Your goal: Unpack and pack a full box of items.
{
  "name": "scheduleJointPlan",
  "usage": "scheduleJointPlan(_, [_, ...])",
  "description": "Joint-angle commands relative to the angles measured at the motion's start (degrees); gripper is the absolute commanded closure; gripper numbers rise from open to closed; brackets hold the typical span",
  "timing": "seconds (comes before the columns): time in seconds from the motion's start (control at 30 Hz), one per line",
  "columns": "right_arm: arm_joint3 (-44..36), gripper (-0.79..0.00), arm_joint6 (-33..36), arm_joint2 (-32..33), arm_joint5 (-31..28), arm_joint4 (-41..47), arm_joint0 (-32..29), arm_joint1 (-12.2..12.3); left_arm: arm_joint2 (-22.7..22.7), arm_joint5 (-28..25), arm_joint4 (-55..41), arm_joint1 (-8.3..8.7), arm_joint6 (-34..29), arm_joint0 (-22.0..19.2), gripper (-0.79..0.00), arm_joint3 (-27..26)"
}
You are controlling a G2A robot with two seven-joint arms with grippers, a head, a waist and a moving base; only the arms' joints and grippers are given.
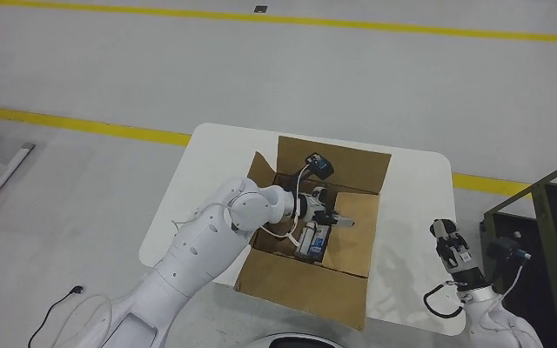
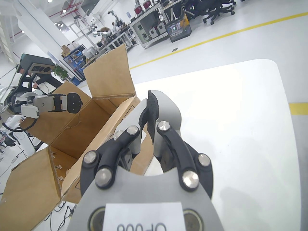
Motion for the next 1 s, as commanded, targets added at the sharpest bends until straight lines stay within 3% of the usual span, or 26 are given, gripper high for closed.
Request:
scheduleJointPlan(0.0, [-0.25,0.000,0.10,0.02,0.40,0.19,-0.04,-0.03,0.00,0.00,0.00,0.00,0.01,0.00,-0.785,0.01])
scheduleJointPlan(0.27, [-0.25,0.000,0.10,0.02,0.40,0.19,-0.04,-0.03,-0.80,-1.42,-4.69,0.17,-1.28,1.82,-0.785,1.91])
scheduleJointPlan(0.6, [-1.73,0.000,-3.06,-1.93,5.17,-6.86,-1.13,-0.49,0.80,-3.03,-21.80,-1.97,-4.69,1.49,-0.785,14.90])
scheduleJointPlan(0.8, [-1.21,0.000,-7.85,-4.58,6.87,-14.14,-2.18,-0.90,3.16,-5.68,-22.68,-3.43,-5.31,-0.12,-0.785,21.85])
scheduleJointPlan(0.97, [1.63,0.000,-8.45,-7.50,6.86,-15.25,-1.82,-1.28,4.67,-6.84,-22.89,-4.59,-5.67,-1.62,-0.785,26.39])
